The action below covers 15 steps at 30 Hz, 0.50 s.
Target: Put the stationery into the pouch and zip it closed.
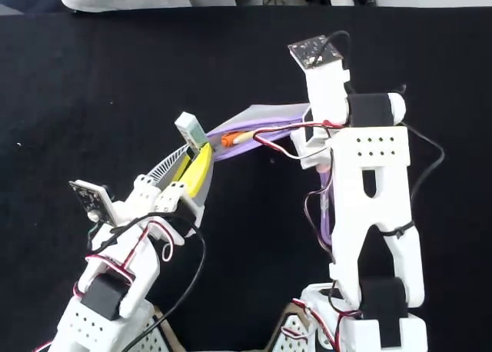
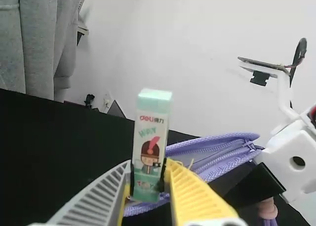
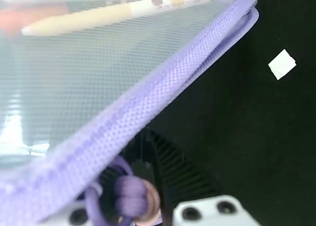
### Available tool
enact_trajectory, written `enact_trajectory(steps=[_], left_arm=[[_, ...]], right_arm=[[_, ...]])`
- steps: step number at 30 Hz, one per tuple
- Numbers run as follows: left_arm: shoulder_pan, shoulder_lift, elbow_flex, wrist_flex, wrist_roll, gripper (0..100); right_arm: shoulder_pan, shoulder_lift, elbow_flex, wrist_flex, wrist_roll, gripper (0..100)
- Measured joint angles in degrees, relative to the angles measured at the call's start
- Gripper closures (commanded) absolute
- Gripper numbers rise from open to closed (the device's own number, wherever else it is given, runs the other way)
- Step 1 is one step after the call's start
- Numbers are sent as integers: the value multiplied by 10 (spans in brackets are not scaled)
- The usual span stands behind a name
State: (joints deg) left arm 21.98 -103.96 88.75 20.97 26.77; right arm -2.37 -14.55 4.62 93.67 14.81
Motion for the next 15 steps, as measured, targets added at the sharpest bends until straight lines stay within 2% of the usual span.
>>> enact_trajectory(steps=[4, 9, 15], left_arm=[[0, 0, 28, -16, -11, 971], [-1, 0, 70, -119, -74, 971], [17, 1, 73, -171, -86, 966]], right_arm=[[0, 0, 0, 0, 0, 987], [0, 0, 0, 0, -4, 987], [0, 0, 0, 0, -7, 987]])
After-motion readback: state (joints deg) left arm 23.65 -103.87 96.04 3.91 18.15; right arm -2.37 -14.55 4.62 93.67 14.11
